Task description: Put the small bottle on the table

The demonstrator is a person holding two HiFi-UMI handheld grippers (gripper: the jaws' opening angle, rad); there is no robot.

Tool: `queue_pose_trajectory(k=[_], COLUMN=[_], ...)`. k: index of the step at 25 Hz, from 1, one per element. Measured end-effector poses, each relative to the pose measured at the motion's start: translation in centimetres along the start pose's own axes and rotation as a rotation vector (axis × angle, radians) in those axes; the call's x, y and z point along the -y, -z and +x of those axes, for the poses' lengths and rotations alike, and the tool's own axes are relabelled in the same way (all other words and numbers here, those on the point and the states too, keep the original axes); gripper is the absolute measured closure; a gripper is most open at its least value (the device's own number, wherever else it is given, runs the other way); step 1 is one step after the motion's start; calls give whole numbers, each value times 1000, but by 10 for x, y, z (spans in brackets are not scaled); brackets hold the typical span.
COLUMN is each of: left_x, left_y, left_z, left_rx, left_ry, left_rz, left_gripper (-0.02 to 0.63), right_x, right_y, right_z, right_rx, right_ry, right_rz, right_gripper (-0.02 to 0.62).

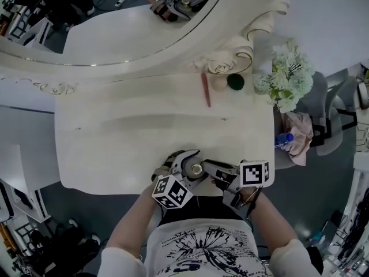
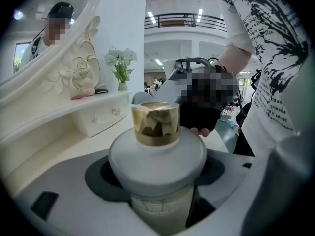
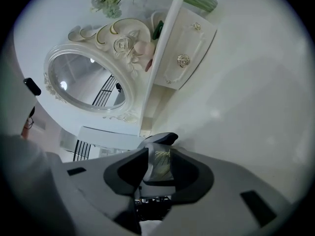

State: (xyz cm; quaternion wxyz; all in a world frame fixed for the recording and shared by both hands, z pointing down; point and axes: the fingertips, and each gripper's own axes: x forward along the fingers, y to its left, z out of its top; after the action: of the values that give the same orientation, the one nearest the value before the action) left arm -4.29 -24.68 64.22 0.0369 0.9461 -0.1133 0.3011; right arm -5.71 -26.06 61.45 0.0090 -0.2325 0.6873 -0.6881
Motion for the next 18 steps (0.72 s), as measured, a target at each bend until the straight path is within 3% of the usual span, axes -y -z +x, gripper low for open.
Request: queue_pose_trajectory(k=[6,10,15,18], left_x=[1,2,-1,-5], left_y=[0,-3,-10,-26], left_z=[1,-7,-21,-37], left_rx=[0,29,53,116], left_ry=[-34,-7,-36,-74], left_rz=[-1,-57,-78,-101], left_gripper=[252,252,252,252], right_x=[0,-1,-2,-14], right_y=[1,3,3,-2], right_z=[-2,0,-1,-6], right_rx=[4,-1,25,62], right_ry=[4,6,6,-8], right_rz=[-11,-20,-11,-20], right_gripper=[448,463,471,538])
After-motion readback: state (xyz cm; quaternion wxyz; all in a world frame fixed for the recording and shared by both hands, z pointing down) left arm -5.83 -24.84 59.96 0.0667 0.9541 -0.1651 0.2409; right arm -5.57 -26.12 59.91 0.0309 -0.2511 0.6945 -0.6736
